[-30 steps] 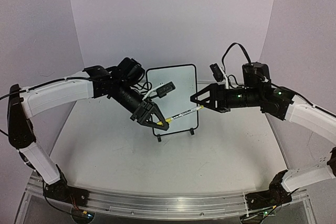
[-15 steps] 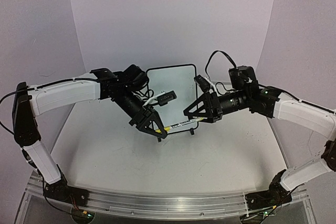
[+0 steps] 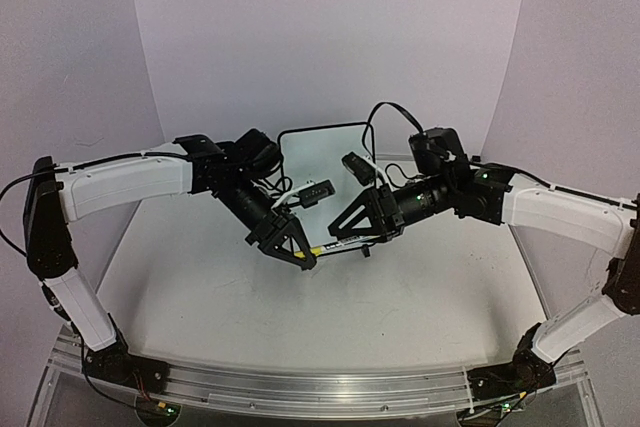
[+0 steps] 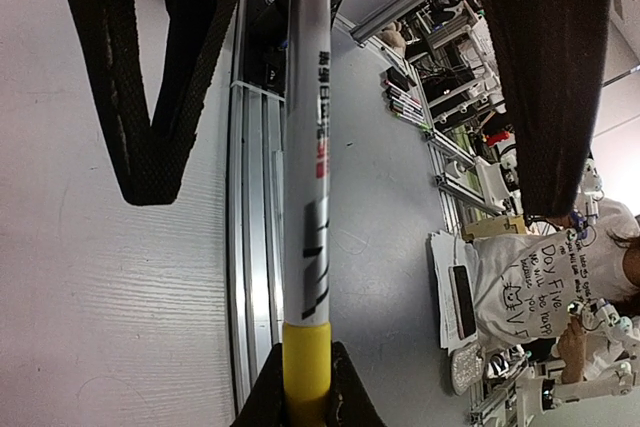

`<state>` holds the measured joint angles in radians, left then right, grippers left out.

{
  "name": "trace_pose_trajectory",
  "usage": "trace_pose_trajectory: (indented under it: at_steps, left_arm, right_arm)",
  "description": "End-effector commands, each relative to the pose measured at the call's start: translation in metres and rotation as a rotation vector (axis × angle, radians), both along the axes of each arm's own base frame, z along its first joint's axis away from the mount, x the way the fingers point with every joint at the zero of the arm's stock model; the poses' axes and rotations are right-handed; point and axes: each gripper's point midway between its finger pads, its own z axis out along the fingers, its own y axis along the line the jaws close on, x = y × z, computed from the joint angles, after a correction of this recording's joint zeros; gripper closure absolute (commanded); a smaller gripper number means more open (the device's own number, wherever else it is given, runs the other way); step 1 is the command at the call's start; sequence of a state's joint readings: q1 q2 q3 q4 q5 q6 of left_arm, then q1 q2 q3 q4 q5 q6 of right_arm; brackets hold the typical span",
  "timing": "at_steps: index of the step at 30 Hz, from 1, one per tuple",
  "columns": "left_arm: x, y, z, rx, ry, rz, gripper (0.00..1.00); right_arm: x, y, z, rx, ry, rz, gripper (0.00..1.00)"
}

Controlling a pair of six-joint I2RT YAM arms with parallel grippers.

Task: Write a sentence on the whiteboard
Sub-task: Open the pen cap of the whiteboard marker.

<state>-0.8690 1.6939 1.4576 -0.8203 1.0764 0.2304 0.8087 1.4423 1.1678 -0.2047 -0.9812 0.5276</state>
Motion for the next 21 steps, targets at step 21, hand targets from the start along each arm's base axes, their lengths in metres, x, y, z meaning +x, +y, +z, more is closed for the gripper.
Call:
trace_pose_trajectory:
  at_steps: [21]
  left_arm:
    - [0.021,0.005,0.006,-0.056,-0.025,0.058,1.0]
  right_arm:
    - [-0.01,0.011,0.01,0.03,-0.025,0.057,0.37]
